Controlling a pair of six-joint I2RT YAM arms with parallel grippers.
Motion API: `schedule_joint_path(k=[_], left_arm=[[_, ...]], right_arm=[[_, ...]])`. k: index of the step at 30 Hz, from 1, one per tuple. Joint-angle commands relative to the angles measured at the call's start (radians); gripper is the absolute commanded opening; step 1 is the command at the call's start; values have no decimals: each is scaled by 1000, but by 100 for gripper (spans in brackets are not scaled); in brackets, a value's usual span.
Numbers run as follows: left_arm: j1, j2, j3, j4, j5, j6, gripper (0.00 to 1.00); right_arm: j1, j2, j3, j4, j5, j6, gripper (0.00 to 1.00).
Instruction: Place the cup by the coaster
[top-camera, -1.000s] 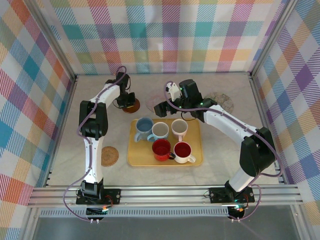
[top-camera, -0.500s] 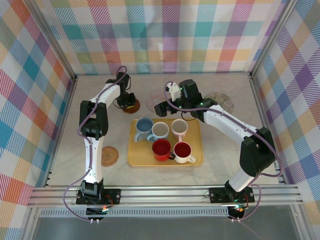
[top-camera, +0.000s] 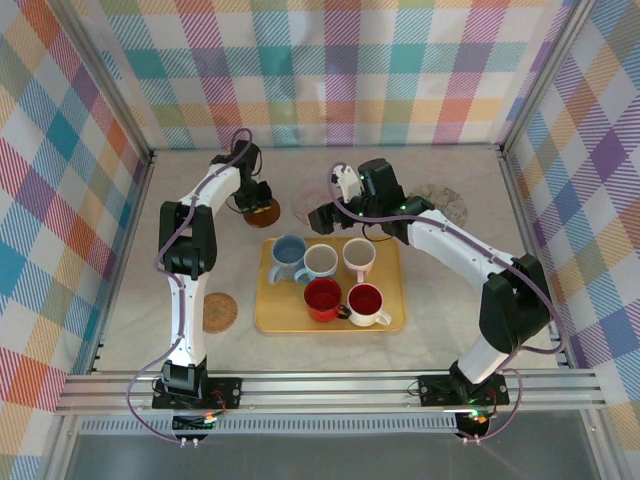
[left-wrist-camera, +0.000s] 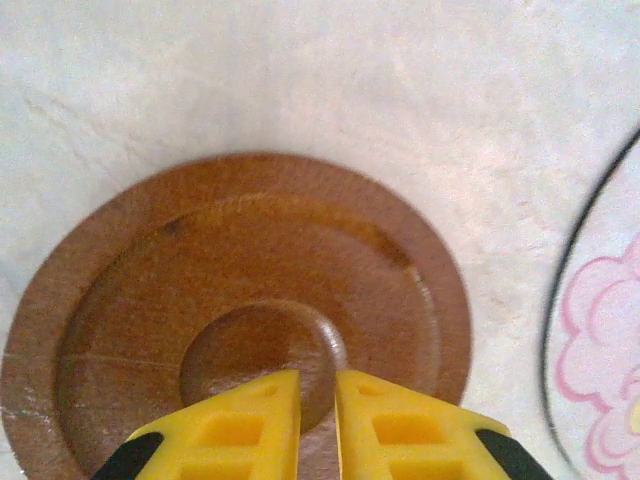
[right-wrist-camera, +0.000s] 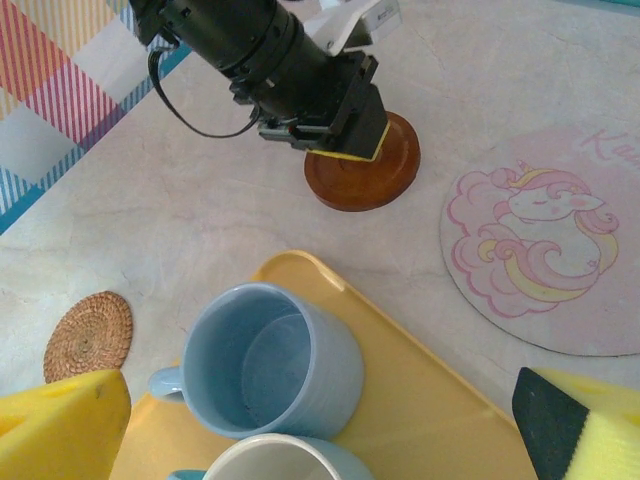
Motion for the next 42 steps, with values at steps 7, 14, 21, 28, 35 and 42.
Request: schedule_joint_path(k=[7,14,21,28,35,42], left_arm=[[-10,-144,33,-46,22,-6,19],[-11,-354,-136,-16,-12,-29,18],[-10,-568,-329,-28,-59,-41,15],[-18,-787,-554,-23,-114,-107,9],[-36,-978,-742,-95,-202,-179,3],[-38,-1129,-886,-187,-220,-235,0]], right_arm=[[7,-57,-1,-53,-35,-47,99],[7,-108,-45,-77,-26,-114,99],[12,-179,-111,-57,-88,-177,99],[44,-252,-229,18,-96,-213,99],[96,-256,-290,54,-91,-202,99],[134,-262,-294,64,-73,-211,99]])
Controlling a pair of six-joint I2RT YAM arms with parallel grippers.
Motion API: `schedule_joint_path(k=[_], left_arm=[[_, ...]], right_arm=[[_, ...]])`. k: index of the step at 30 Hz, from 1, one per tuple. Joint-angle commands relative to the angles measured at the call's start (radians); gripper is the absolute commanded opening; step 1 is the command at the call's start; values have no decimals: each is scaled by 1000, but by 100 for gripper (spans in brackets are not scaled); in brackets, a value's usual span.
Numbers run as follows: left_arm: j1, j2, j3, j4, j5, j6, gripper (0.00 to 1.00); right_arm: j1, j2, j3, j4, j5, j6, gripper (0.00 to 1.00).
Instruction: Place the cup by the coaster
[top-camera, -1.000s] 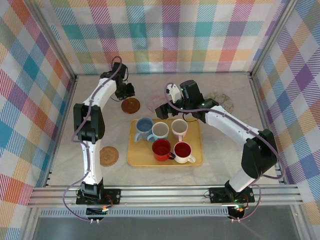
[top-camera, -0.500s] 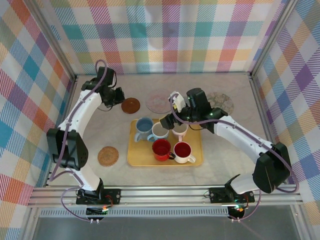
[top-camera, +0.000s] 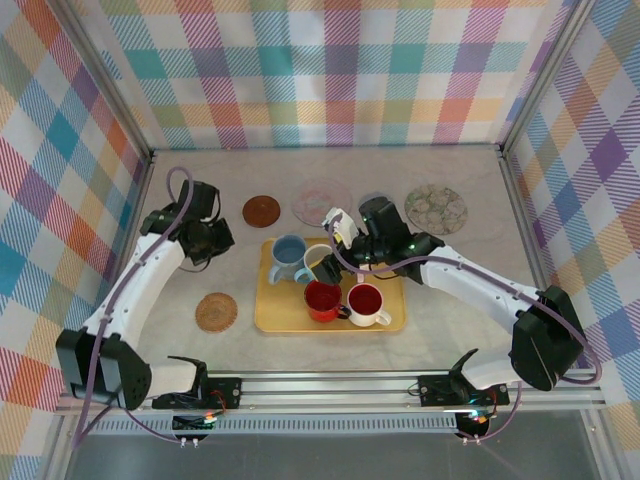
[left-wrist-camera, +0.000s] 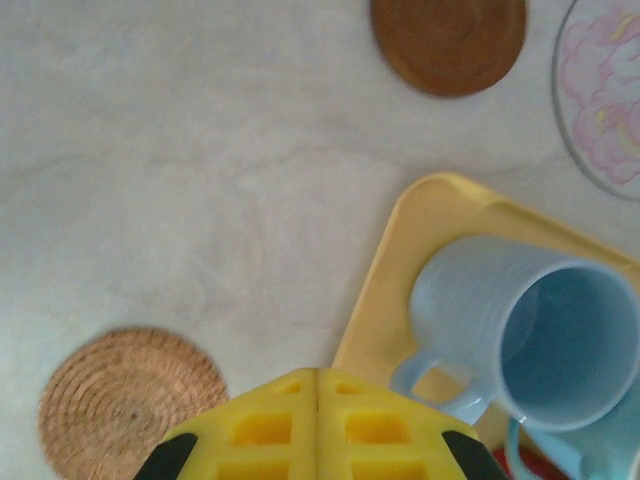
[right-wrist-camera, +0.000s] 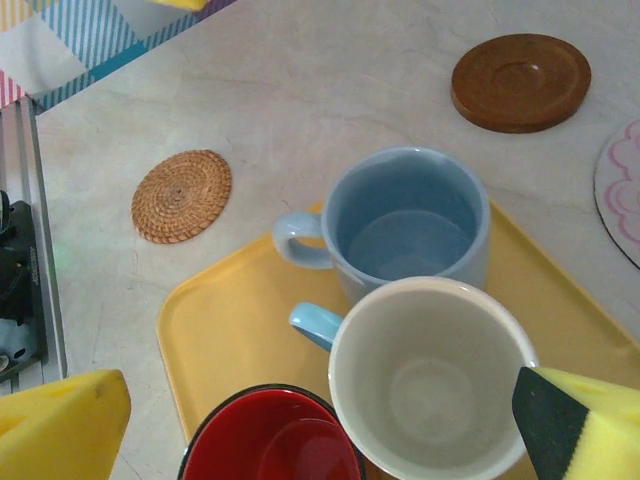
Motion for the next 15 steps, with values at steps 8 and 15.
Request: schedule_joint_path(k=[8,15], left_arm=[[-10,-138,-216,-134,-64,-149,0],[-11,-127,-394,-34,-39,-228,0]], right_arm=[[32,-50,-9,68,7,-25,99],[58,-72,-35,80,45,-11,99]])
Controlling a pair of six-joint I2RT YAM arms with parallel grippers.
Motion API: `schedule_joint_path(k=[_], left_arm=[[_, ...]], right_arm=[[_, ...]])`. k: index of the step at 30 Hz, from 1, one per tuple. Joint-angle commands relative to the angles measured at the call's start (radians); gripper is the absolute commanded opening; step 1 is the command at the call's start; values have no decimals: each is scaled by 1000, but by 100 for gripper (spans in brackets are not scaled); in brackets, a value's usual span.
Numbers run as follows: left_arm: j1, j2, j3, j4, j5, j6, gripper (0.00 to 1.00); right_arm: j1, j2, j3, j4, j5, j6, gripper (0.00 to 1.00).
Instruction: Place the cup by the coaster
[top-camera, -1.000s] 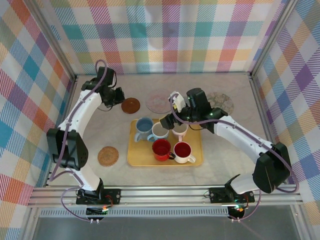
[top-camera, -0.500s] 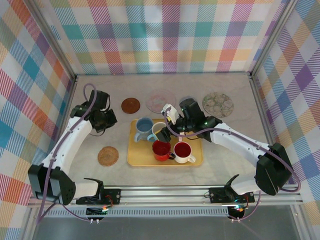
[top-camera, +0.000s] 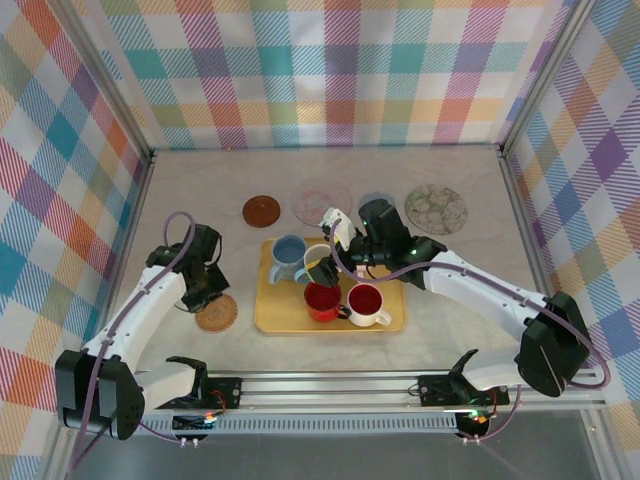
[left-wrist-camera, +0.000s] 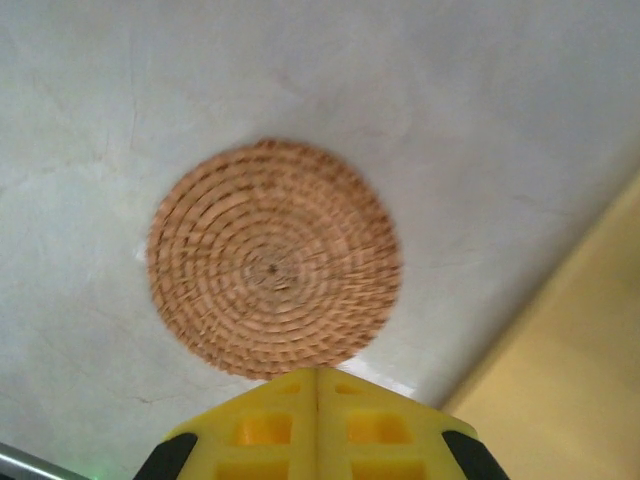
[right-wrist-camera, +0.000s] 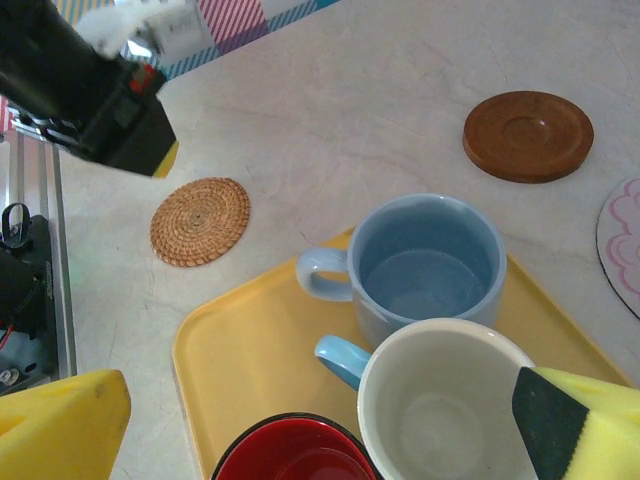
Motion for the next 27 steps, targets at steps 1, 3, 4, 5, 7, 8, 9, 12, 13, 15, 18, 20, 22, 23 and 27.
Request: schedule_joint_path(k=[1,3,4,5,7,8,9,12,13,15,18,20,22,23,27], left_arm=[[-11,6,-67,39,8,-68,0],[-11,17,-88,55,1,-73,0],[-11,24,-96,62,-4,-73,0],[-11,32,-103,72,-7,-72,0],[-11,48,-117,101,-5,-67,0],[-11,55,-124,120,-2,-65,0],[-11,64,-132,138,3,-64,0],[-11,101,-142,177,6,-50,0],[-11,120,-142,182,5,-41,0],[-11,155,-141,196,8,-20,0],[-11,200,-125,204,6,14,0],[-11,222,-111,206,-5,33,0],[-12,246,-97,207,-15,48,0],[-11,257,-91,207,-19,52,0],[-11,306,-68,238,-9,63,0]], right_arm=[[12,-32,-24,39,20,8,99],[12,-40,-27,43,29,28,99],[12,-42,-27,45,31,28,99],[12,-43,-27,43,34,28,99],[12,-43,-24,45,36,29,99],[12,-42,-24,45,36,29,99],[12,-40,-23,46,39,32,99],[12,-37,-16,34,55,47,99],[12,-39,-17,33,53,49,99],[12,-45,-20,32,56,50,99],[12,-49,-21,25,68,50,99],[12,-48,-21,23,73,49,99],[12,-47,-18,18,73,49,99],[12,-46,-16,18,72,52,99],[12,-42,-6,5,70,58,99]])
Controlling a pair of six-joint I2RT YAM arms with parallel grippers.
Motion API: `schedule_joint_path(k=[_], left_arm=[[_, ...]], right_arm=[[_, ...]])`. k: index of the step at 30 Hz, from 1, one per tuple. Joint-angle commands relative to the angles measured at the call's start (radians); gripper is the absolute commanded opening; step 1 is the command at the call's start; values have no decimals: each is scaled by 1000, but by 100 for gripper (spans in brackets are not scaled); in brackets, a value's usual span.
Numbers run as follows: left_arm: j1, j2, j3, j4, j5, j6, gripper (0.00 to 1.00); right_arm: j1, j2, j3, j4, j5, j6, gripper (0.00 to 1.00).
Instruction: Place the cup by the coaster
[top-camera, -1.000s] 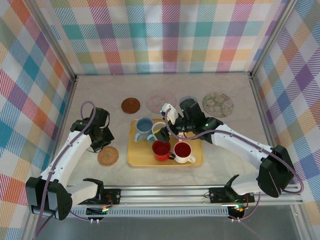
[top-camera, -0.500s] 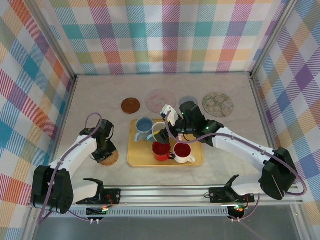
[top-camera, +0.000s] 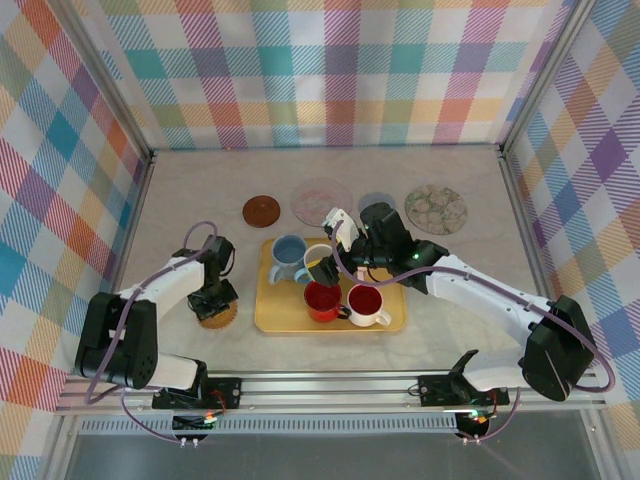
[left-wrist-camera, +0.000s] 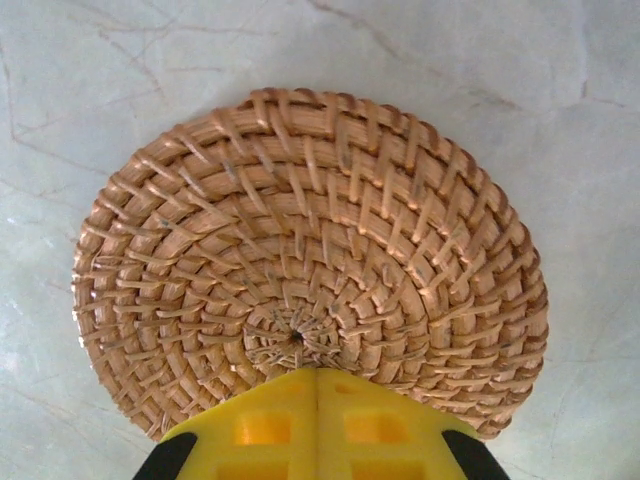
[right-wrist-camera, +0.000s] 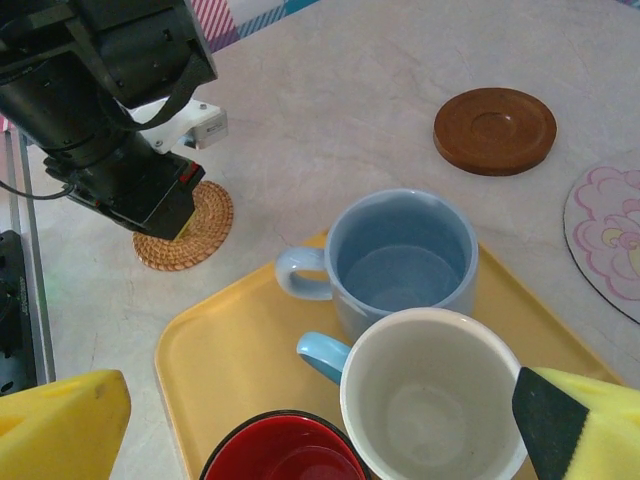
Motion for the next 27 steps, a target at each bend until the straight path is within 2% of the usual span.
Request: schedule_joint_path(k=[1,11,18,27], left_arm=[[-11,51,25,50,-1,27,0],[-11,242,172,100,0,55,0],[-8,390,308,77,-26,106,0],[32,530,481,60,-27,153,0]], right_arm=[[4,-16,16,-13,4,19,99],[4,37,45,-38,19,28,99],[2,77,86,-40,33,5,99],[2,119,167,-49,29,-11,99]])
